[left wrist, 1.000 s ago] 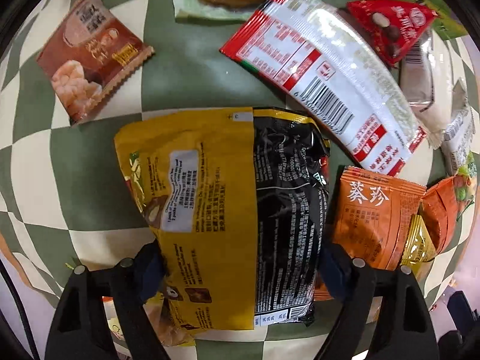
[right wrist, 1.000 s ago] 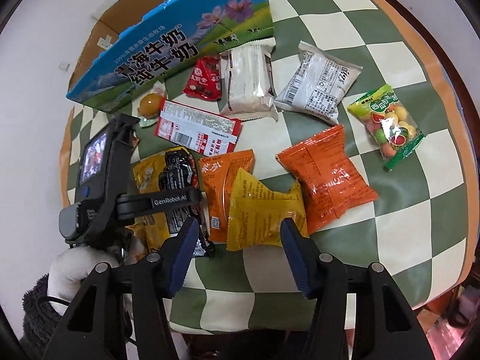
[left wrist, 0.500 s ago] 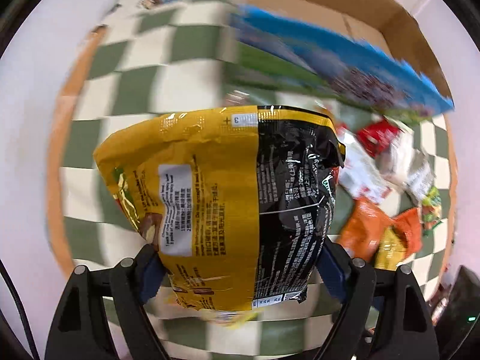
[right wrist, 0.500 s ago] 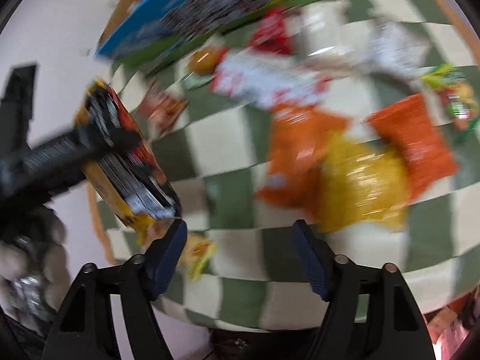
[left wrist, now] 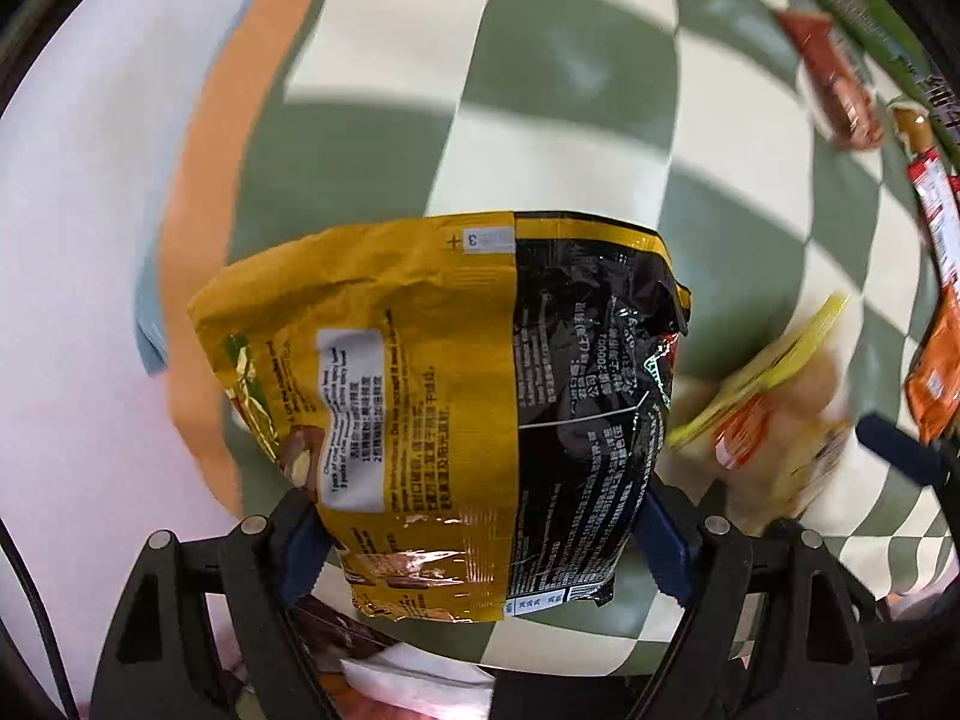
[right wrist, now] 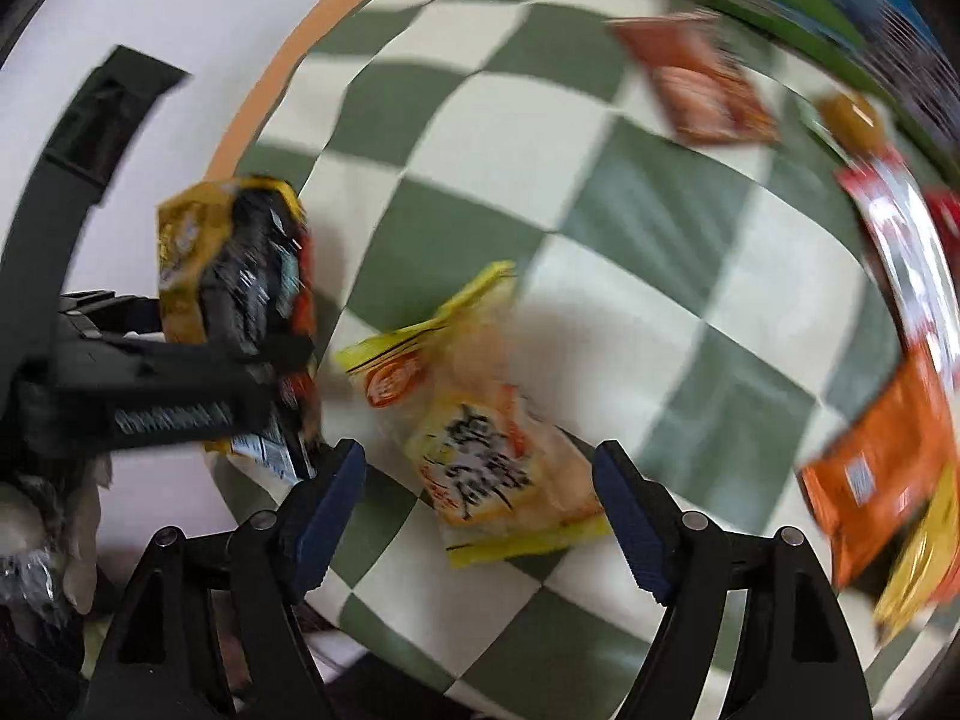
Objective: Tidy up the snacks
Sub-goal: 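Grasp the yellow egg-cake packet with the right gripper while the left gripper holds the yellow-and-black bag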
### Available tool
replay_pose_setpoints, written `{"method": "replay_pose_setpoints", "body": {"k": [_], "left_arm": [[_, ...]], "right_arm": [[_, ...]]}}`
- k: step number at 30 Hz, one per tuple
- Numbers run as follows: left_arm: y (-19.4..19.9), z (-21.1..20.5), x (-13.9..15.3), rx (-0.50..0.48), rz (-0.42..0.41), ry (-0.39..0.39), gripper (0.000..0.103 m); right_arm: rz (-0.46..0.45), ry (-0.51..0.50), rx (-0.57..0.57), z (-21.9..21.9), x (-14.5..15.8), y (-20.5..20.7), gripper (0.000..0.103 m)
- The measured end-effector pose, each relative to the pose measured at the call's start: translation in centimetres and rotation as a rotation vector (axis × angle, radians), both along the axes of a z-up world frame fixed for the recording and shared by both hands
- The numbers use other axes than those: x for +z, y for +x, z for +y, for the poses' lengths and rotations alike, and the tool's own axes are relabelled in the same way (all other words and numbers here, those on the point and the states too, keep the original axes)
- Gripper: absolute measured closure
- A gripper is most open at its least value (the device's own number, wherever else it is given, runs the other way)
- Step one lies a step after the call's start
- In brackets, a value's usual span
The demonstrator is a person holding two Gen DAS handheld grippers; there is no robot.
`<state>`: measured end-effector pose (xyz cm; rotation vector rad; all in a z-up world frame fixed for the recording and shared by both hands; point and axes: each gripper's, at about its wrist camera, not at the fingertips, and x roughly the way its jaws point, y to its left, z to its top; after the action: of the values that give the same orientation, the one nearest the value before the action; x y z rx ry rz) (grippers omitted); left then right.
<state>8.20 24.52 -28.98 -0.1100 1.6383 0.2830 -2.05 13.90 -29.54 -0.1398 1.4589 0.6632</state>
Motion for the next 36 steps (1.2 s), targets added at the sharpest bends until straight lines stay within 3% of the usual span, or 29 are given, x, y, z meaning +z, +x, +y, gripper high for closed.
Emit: {"method": "replay_pose_setpoints", "body": {"k": [4, 5, 7, 11, 14, 16, 19, 22, 24, 25, 26, 30, 36], "left_arm": [[-0.7, 0.3, -1.7, 0.023, 0.002, -0.021, 0.018], [-0.7, 0.6, -1.9, 0.025, -0.001, -0.026, 0.018], [-0.8, 1.2, -1.5, 0.035, -0.005, -0.034, 0.018], [-1.3, 1.3, -0.6, 0.033, -0.039, -0.051, 0.018], [-1.0, -0.4, 0.4, -0.025, -0.077, -0.053, 0.018], [-0.4, -2.0, 0.8, -0.070, -0.101, -0.060, 0.018], [0.4, -4.2, 1.1, -0.146, -0.132, -0.073, 0.018], [1.3, -5.5, -0.1, -0.207, -0.101, -0.099, 0.017], [2.2, -5.3, -1.4, -0.241, -0.061, -0.118, 0.017], [2.1, -5.1, -1.9, -0.247, -0.047, -0.133, 0.017], [2.5, -4.9, -2.4, -0.249, -0.039, -0.147, 0.015], [1.3, -2.8, -3.5, -0.241, -0.030, -0.176, 0.014], [0.7, -3.1, -4.9, -0.248, -0.020, -0.181, 0.008]], "right_arm": [[-0.014, -0.070, 0.107, 2.8, -1.6, -0.6, 0.027], [-0.020, -0.088, 0.122, 3.2, -1.9, -0.7, 0.038], [-0.013, -0.105, 0.125, 3.3, -2.7, -0.7, 0.049], [0.042, -0.106, -0.074, 0.2, -3.0, 0.8, 0.056], [0.156, -0.054, -0.333, -4.9, -3.2, 2.4, 0.057], [0.206, -0.007, -0.497, -9.0, -3.1, 3.4, 0.057], [0.229, 0.012, -0.613, -13.3, -3.2, 4.4, 0.057], [0.244, 0.015, -0.632, -15.3, -3.4, 4.9, 0.055], [0.237, 0.011, -0.637, -16.1, -3.3, 5.2, 0.045], [0.237, 0.004, -0.645, -17.2, -3.1, 5.6, 0.033], [0.240, 0.008, -0.651, -18.9, -2.7, 5.7, 0.028], [0.252, 0.022, -0.654, -19.6, -3.3, 3.2, 0.028], [0.233, 0.008, -0.648, -19.6, -2.3, 1.2, 0.028]]}}
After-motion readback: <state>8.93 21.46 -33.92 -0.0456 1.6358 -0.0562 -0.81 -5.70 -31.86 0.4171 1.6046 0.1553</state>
